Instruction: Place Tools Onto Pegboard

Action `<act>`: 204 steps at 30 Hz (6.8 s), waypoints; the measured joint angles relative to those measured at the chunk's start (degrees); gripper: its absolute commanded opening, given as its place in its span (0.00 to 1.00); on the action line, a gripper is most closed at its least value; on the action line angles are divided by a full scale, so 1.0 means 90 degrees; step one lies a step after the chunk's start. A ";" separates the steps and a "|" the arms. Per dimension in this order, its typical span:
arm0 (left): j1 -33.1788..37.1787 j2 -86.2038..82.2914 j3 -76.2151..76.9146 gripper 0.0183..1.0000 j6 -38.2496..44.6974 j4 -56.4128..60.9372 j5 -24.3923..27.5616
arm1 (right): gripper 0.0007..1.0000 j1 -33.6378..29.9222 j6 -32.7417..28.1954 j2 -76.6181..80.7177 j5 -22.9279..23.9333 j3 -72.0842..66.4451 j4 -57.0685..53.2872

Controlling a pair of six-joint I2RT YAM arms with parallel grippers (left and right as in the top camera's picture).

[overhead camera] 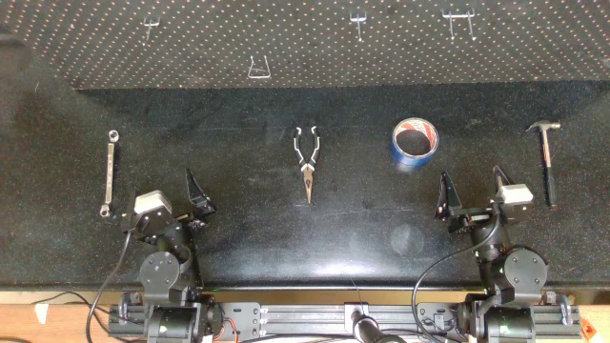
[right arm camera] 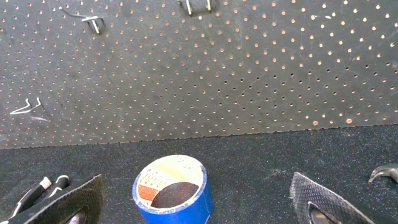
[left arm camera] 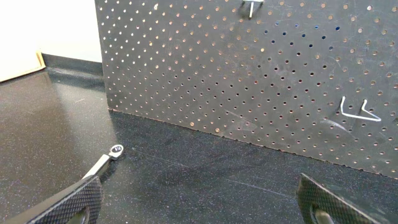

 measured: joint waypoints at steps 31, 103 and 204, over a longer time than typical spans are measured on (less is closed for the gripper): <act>0.0665 -0.0005 -0.0046 1.00 -0.0051 0.0002 0.2154 | 0.97 -0.0002 0.0000 0.0000 0.0019 0.0000 0.0000; 0.1389 0.3240 0.1846 1.00 0.0561 -0.1003 0.2798 | 0.97 -0.0002 0.0000 -0.0002 0.0022 0.0000 -0.0005; 0.4558 1.2361 0.8150 1.00 0.3900 -0.4238 0.2973 | 0.97 0.0000 0.0000 -0.0005 0.0024 0.0005 -0.0005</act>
